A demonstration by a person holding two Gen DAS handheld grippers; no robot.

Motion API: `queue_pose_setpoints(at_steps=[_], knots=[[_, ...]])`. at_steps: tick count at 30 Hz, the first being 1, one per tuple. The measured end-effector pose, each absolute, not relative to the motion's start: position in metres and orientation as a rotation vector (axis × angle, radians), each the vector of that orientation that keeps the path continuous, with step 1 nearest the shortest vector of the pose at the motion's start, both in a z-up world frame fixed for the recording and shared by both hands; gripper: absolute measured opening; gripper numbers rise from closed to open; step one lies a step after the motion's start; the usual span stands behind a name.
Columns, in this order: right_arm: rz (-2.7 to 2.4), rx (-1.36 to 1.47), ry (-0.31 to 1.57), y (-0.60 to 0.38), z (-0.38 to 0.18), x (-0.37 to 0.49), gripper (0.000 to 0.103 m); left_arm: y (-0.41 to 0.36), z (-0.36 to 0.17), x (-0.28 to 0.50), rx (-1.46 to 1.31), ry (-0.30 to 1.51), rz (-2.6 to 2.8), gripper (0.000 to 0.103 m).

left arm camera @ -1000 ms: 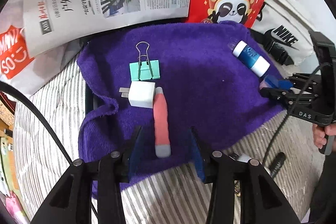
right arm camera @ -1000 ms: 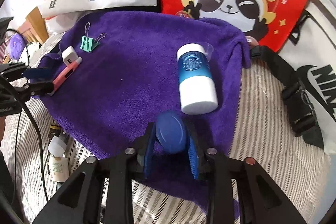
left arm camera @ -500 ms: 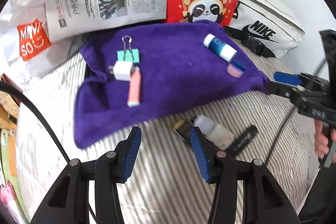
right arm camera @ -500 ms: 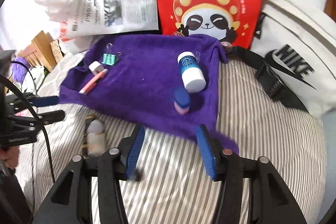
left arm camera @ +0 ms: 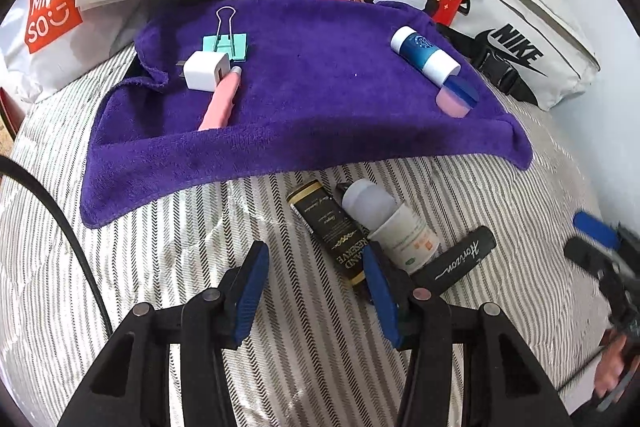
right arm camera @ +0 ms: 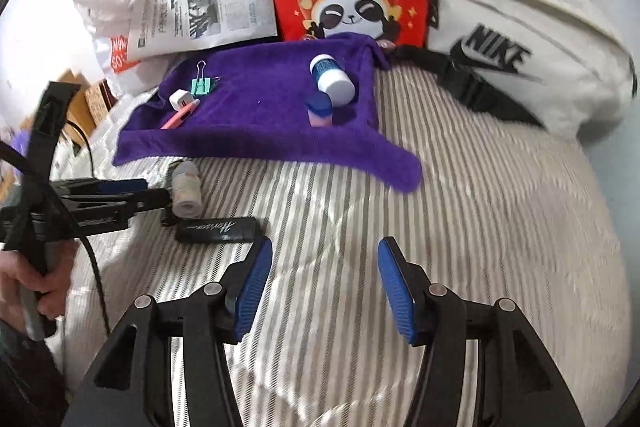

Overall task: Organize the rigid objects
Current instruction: 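Move the left tool to the black Grand Reserve box and close on it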

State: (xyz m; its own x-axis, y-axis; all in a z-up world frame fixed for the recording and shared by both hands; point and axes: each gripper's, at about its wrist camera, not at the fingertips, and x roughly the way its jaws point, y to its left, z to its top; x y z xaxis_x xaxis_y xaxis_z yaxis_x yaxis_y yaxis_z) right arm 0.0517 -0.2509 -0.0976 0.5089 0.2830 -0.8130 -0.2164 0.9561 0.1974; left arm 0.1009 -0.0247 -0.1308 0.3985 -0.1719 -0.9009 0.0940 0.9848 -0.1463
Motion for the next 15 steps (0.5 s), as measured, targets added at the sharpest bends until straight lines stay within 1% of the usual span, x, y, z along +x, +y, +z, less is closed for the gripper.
queue_pose_setpoints(at_steps=[6, 10, 13, 15], knots=[[0.343, 0.071, 0.965, -0.247, -0.094, 0.047, 0.055, -0.037, -0.134, 0.109, -0.075, 1.173, -0.167, 0.048], [0.389, 0.124, 0.981, -0.248, -0.101, 0.050, 0.055, -0.051, -0.136, 0.110, 0.013, 1.174, -0.127, 0.048], [0.377, 0.097, 0.988, -0.247, -0.107, 0.050, 0.055, -0.055, -0.136, 0.108, 0.059, 1.169, -0.115, 0.048], [0.369, 0.088, 0.994, -0.248, -0.110, 0.049, 0.055, -0.053, -0.136, 0.105, 0.086, 1.160, -0.099, 0.053]])
